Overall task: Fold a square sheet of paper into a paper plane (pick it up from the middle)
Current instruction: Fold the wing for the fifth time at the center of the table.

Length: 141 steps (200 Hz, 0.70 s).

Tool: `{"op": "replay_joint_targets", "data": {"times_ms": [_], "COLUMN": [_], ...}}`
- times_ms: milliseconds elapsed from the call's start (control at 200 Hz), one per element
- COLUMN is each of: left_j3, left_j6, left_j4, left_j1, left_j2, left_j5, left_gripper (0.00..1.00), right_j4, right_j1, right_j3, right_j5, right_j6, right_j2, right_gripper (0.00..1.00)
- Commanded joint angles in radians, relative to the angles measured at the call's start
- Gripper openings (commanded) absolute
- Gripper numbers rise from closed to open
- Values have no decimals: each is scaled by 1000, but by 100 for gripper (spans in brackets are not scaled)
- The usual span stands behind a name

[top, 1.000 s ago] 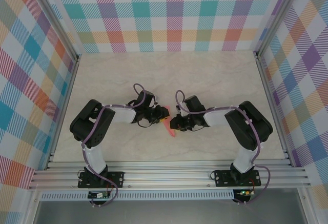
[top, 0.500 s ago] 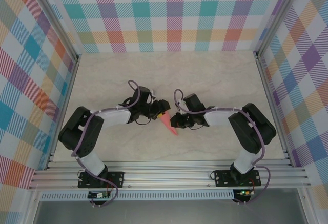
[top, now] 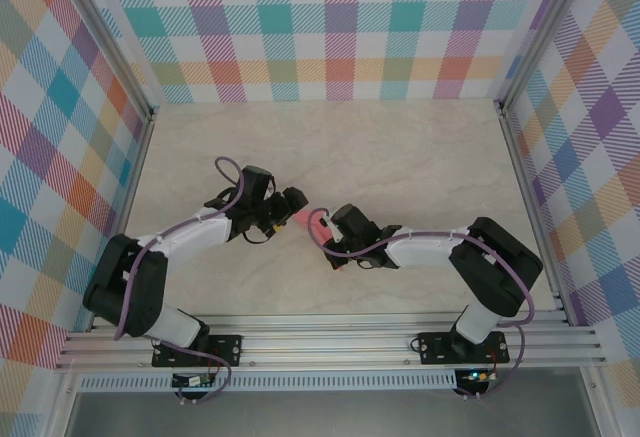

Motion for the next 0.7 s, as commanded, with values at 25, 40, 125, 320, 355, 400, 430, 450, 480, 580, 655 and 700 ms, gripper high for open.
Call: {"op": "replay_joint_targets", "data": {"times_ms": [25, 40, 125, 320, 355, 400, 430, 450, 480, 580, 655, 700], "left_j3": [50, 55, 83, 176, 185, 202, 205, 206, 207, 223, 243, 261], "left_j6": [-13, -12, -1, 46, 52, 62, 67, 70, 71, 83, 108, 128], "left_j4": [-118, -117, -111, -188, -201, -218, -218, -218, -216, -227, -256, -281], "left_j1": [19, 19, 19, 19, 19, 19, 19, 19, 19, 19, 19, 19], "left_j2": [101, 110, 147, 224, 239, 258, 265, 269, 274, 302, 320, 330], "left_j5": [65, 70, 103, 143, 149, 153, 161, 167, 175, 207, 216, 217], "left_gripper": [82, 82, 80, 78, 78, 78, 77, 77, 76, 62, 48, 42], "right_j4": [20, 23, 47, 69, 71, 71, 71, 71, 71, 69, 66, 62], "right_j1": [11, 13, 23, 34, 34, 35, 34, 34, 35, 35, 34, 34], "right_j3": [1, -2, -22, -36, -35, -35, -32, -33, -33, -31, -31, -31], "right_j5": [72, 70, 81, 63, 54, 50, 52, 52, 47, 28, 16, 4], "right_j6": [-57, -60, -76, -132, -138, -144, -144, -145, -150, -159, -164, -169], "right_j2": [0, -4, -23, -25, -24, -24, -24, -23, -22, -19, -15, -13], "right_gripper": [7, 7, 8, 10, 10, 10, 10, 10, 10, 10, 10, 11]}}
